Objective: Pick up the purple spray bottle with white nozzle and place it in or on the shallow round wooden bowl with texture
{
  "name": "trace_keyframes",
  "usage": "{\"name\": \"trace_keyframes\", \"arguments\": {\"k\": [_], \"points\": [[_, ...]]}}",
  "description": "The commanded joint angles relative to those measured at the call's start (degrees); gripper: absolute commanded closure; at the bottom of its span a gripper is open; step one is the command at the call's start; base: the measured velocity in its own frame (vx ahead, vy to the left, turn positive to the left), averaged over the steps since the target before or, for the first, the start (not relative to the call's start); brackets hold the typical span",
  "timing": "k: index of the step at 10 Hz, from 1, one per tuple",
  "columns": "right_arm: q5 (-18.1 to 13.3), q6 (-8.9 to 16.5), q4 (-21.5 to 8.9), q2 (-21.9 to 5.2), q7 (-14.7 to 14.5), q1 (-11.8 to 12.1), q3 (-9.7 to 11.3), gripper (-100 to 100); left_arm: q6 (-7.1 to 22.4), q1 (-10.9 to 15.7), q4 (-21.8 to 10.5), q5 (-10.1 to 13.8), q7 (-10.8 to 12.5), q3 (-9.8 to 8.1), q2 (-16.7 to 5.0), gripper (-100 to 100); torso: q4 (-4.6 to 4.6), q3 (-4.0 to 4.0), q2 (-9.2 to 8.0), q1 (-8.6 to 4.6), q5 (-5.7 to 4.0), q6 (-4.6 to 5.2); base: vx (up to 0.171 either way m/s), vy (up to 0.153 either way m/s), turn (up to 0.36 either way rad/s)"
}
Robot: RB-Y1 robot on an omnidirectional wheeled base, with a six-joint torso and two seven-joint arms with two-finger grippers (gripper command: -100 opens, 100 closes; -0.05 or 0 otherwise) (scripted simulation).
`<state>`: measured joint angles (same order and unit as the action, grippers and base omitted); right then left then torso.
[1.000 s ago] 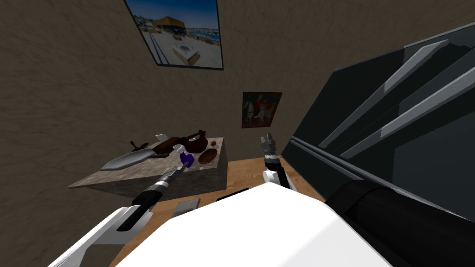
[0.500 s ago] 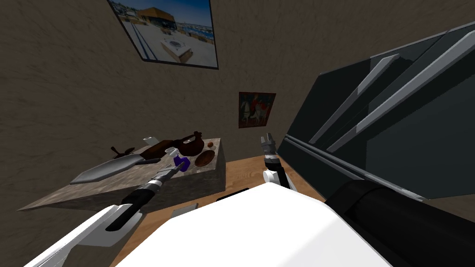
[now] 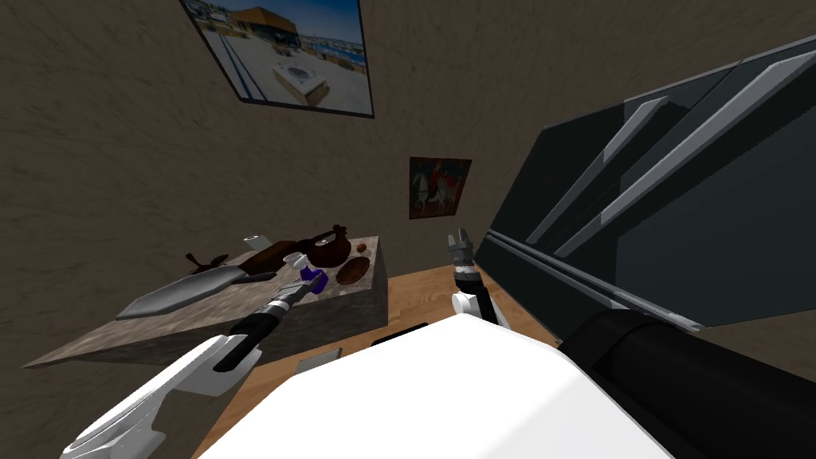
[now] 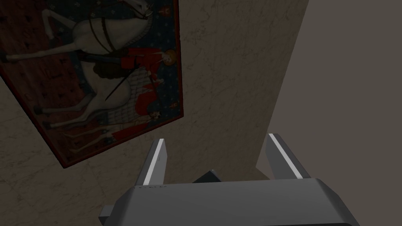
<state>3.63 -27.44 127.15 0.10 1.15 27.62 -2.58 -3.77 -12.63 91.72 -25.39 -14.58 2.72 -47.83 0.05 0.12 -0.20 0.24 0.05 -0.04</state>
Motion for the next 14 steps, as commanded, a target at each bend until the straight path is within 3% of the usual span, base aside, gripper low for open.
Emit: {"name": "trace_keyframes", "arguments": {"k": [1,6,7,8,12,13,14], "points": [[0.0,0.0,0.0,0.0,0.0,0.0,0.0,0,1.84,1.93,-0.48,-0.27,0.37,1.38,0.15,-100,0.0,0.0,0.0,0.0,0.0,0.0,-0.056,0.057,-0.039],[0.0,0.0,0.0,0.0,0.0,0.0,0.0,0,6.97,8.95,-2.91,-1.23,1.17,6.13,0.95,-100,-0.01,-0.01,0.03,-0.07,-0.01,-0.01,-0.055,0.049,-0.039],[0.0,0.0,0.0,0.0,0.0,0.0,0.0,0,6.11,8.15,-2.74,-1.18,0.97,5.52,1.02,-100,-0.01,-0.02,0.03,-0.06,-0.01,-0.01,-0.023,0.024,-0.015],[0.0,0.0,0.0,0.0,0.0,0.01,0.0,0,6.38,8.31,-2.78,-1.2,1.01,5.65,1.03,100,-0.02,-0.05,0.1,-0.13,-0.02,-0.03,0.0,0.0,0.0],[0.0,0.0,0.0,0.01,0.0,0.01,0.0,0,6.42,8.29,-2.8,-1.23,0.95,5.61,1.0,100,-0.05,-0.12,0.21,-0.22,-0.02,0.0,0.0,0.0,0.0],[0.0,0.0,0.0,0.01,0.0,0.01,0.0,0,6.42,8.28,-2.81,-1.23,0.95,5.61,1.0,0,-0.05,-0.12,0.21,-0.22,-0.02,0.0,0.0,0.0,0.0],[0.0,0.0,0.0,0.01,0.0,0.01,0.0,0,4.92,6.14,-1.94,-0.84,0.85,4.23,0.63,100,-0.05,-0.12,0.21,-0.22,-0.02,0.0,0.037,-0.03,0.041]]}}
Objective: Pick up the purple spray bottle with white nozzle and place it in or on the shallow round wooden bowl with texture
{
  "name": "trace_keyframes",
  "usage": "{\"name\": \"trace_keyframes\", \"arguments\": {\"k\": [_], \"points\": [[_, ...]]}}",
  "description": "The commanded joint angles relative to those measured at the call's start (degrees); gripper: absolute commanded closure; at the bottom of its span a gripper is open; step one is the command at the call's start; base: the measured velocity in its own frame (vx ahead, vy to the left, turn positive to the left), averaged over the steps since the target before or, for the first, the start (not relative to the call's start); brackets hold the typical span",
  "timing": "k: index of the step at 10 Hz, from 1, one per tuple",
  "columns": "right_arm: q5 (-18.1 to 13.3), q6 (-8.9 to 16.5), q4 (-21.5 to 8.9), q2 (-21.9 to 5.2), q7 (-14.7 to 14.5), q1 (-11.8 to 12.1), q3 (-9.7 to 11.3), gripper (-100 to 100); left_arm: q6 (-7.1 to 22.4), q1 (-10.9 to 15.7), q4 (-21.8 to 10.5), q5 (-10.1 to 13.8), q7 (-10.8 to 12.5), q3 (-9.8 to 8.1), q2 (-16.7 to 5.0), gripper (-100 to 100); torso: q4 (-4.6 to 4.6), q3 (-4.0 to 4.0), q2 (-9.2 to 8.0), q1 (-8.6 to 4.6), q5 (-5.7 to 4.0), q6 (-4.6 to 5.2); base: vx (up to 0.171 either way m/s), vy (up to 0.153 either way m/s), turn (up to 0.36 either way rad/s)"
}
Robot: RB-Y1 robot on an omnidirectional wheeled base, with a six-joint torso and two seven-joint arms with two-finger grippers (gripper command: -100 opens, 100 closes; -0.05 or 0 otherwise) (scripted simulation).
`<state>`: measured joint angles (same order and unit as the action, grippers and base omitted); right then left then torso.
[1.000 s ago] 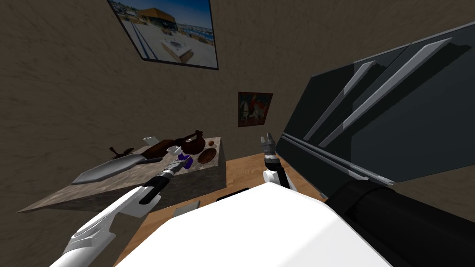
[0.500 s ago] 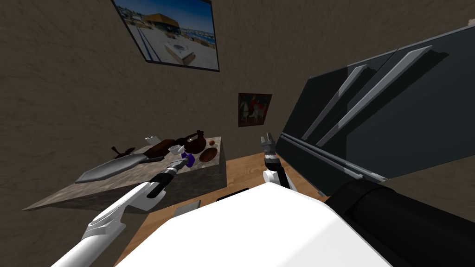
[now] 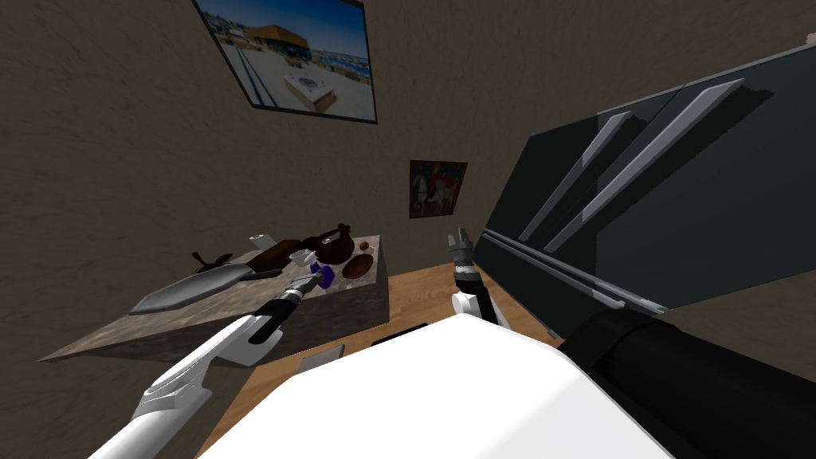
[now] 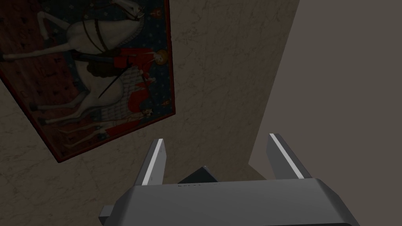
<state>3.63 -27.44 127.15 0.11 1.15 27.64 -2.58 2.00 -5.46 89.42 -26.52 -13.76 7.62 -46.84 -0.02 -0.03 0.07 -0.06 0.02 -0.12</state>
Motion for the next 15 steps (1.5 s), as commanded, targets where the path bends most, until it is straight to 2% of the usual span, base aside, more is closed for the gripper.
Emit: {"name": "trace_keyframes", "arguments": {"k": [1,8,9,10,11,15], "points": [[0.0,0.0,0.0,0.0,0.0,0.0,0.0,0,-1.89,-2.44,0.85,0.48,-0.13,-1.63,-0.51,100,0.0,0.0,0.0,0.0,0.0,0.0,0.079,-0.064,0.061],[0.0,0.0,0.0,0.0,0.0,0.0,0.0,0,-9.07,-12.28,4.25,1.82,-1.25,-8.28,-1.63,100,-0.03,-0.04,0.05,-0.1,-0.06,-0.01,0.055,-0.053,0.042],[0.0,0.0,0.0,0.0,0.0,0.0,0.0,0,-8.05,-11.64,4.37,1.79,-1.01,-7.69,-1.72,100,-0.03,-0.05,0.07,-0.1,-0.06,0.02,0.024,-0.019,0.015],[0.0,0.0,0.0,0.0,0.0,-0.01,0.0,0,-8.26,-11.76,4.39,1.81,-1.04,-7.78,-1.73,0,-0.02,-0.03,0.02,-0.03,-0.05,0.05,0.0,0.0,0.0],[0.0,0.0,0.0,0.0,0.0,-0.01,0.0,0,-8.6,-13.71,4.58,2.53,0.92,-8.42,-2.43,100,-0.01,0.01,-0.04,0.03,-0.03,0.04,-0.105,-0.06,0.135],[0.0,0.0,0.0,0.01,0.0,-0.02,0.01,0,-9.19,-17.06,5.26,3.95,4.62,-9.46,-3.9,100,-0.39,0.28,-1.0,0.05,0.44,-0.61,-0.12,-0.111,0.135]]}}
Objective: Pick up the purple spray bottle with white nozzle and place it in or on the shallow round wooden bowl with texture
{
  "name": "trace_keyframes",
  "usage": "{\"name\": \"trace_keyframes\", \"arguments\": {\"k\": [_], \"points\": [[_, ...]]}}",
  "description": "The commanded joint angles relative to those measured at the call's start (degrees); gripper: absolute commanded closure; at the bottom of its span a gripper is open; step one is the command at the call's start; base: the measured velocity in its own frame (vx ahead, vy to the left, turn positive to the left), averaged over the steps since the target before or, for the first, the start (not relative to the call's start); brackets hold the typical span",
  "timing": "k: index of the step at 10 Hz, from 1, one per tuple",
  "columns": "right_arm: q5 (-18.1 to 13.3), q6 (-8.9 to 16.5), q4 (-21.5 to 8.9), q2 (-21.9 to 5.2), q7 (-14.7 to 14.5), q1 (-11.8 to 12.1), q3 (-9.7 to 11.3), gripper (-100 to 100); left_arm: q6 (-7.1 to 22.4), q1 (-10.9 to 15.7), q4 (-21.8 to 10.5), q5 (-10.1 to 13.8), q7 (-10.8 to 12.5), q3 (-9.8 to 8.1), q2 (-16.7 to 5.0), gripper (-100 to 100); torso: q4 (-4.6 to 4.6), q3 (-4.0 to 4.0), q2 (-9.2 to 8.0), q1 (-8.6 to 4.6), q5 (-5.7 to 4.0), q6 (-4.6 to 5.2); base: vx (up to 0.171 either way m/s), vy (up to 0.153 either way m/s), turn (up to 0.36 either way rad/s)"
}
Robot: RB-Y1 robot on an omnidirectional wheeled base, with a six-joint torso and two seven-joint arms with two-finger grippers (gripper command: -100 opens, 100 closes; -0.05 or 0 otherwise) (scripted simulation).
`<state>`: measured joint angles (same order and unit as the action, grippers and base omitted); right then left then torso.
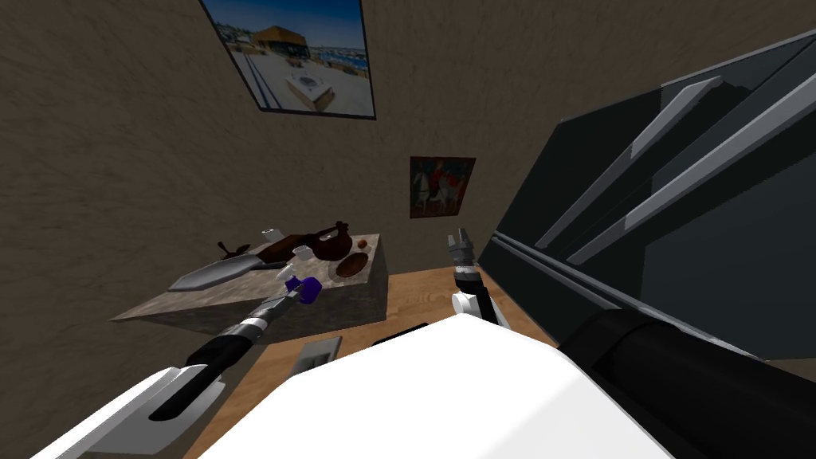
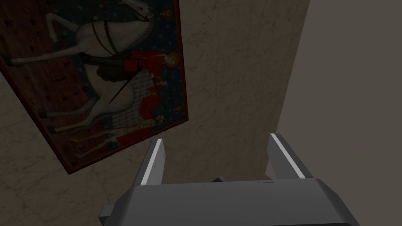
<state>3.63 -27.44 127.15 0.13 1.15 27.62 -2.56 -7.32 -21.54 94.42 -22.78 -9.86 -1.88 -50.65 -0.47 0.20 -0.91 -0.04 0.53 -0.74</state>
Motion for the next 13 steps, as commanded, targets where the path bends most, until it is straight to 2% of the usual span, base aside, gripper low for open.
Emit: {"name": "trace_keyframes", "arguments": {"k": [1,5,7,10,13], "points": [[0.0,0.0,0.0,0.0,0.0,0.0,0.0,0,0.03,-1.6,0.46,0.52,1.48,-0.15,-0.44,100,0.0,0.0,0.0,0.0,0.0,0.0,-0.089,-0.133,0.083],[0.0,0.0,0.0,0.0,0.0,0.01,0.0,0,-0.27,-4.79,2.08,2.4,5.92,-0.91,-3.02,100,-0.06,-0.19,0.33,-0.05,-0.01,-0.02,-0.055,-0.156,0.079],[0.0,0.0,0.0,0.0,0.0,0.01,0.0,0,0.14,-5.89,3.32,3.25,7.6,-0.85,-5.01,100,-0.11,-0.32,0.56,-0.17,0.0,0.03,-0.011,-0.178,0.048],[0.0,0.0,0.0,-0.01,0.0,0.02,0.0,0,2.36,-5.68,5.43,3.95,7.61,-0.89,-8.48,100,-0.13,-0.47,0.86,0.07,0.04,0.13,0.054,-0.112,-0.033],[0.0,0.0,0.0,-0.02,0.0,0.03,-0.01,0,5.54,-3.52,7.95,4.32,5.78,-1.24,-11.76,100,-0.19,-0.76,1.41,0.41,0.1,0.3,0.158,-0.018,-0.167]]}}
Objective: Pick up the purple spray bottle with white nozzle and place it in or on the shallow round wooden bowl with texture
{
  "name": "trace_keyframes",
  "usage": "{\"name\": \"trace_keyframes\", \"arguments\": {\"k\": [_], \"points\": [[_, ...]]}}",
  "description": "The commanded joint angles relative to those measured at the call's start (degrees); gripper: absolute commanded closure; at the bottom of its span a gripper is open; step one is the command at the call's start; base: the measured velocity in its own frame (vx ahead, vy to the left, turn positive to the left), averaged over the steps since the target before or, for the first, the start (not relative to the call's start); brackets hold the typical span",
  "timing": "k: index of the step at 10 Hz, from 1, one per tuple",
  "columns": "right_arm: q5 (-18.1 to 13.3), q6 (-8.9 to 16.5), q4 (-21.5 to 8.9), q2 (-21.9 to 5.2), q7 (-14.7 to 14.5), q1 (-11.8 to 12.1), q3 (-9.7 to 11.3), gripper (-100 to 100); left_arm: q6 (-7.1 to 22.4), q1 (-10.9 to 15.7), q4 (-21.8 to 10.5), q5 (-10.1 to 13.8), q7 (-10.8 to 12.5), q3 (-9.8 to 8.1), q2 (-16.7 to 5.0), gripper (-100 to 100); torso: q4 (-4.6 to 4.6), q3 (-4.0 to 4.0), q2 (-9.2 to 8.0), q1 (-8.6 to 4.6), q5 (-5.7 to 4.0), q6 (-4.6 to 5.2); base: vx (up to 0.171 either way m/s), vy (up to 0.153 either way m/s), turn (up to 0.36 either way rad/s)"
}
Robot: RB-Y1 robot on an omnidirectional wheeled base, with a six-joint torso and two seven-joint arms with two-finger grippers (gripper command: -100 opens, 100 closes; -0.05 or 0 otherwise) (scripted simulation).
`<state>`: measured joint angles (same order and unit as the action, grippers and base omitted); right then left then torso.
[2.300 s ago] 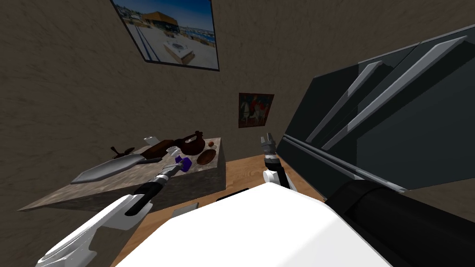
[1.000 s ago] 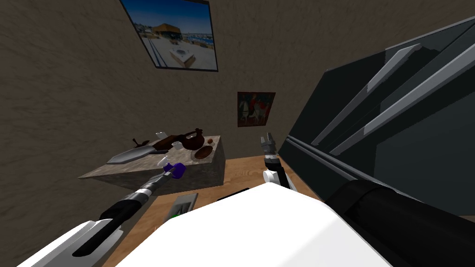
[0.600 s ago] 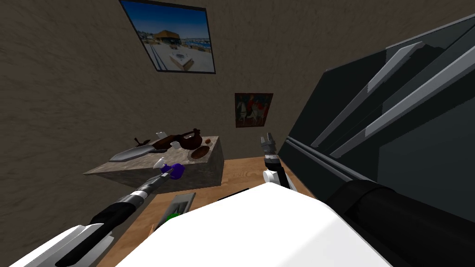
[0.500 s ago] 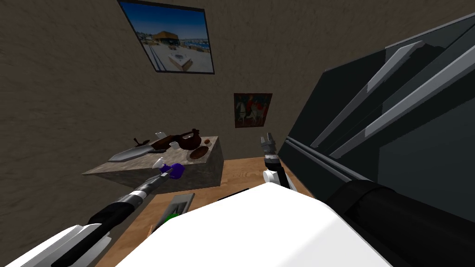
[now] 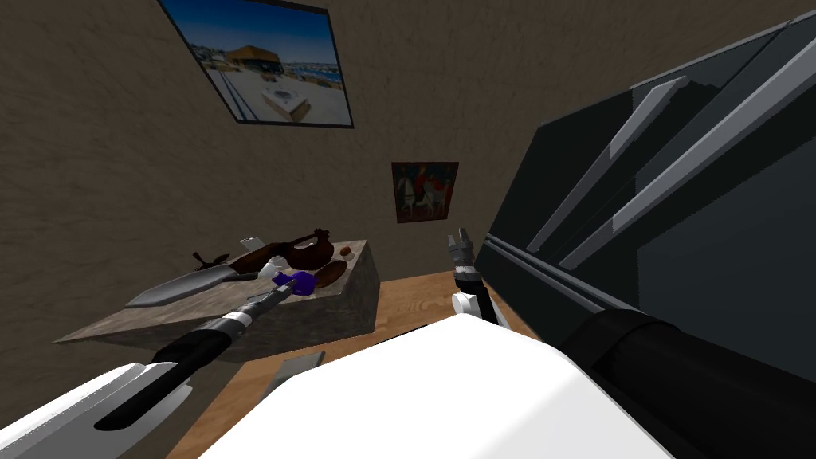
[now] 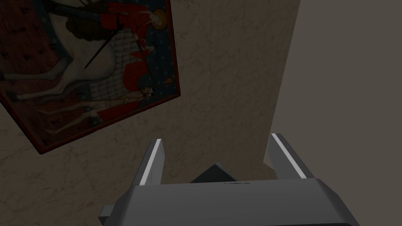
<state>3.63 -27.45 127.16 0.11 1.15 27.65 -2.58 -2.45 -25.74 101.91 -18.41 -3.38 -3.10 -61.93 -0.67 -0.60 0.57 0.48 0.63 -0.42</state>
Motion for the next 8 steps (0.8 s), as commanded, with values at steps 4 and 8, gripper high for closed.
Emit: {"name": "trace_keyframes", "arguments": {"k": [4,8], "points": [[0.0,0.0,0.0,0.0,0.0,0.0,0.0,0,2.73,2.66,1.76,0.02,-1.8,0.3,-1.71,-100,-0.03,0.08,-0.22,-0.04,0.03,-0.1,0.128,0.004,-0.116],[0.0,0.0,0.0,0.01,0.0,-0.01,0.0,0,2.7,2.67,1.76,0.02,-1.78,0.29,-1.7,-100,0.11,0.43,-0.79,0.03,0.05,-0.13,0.002,0.0,0.0]]}}
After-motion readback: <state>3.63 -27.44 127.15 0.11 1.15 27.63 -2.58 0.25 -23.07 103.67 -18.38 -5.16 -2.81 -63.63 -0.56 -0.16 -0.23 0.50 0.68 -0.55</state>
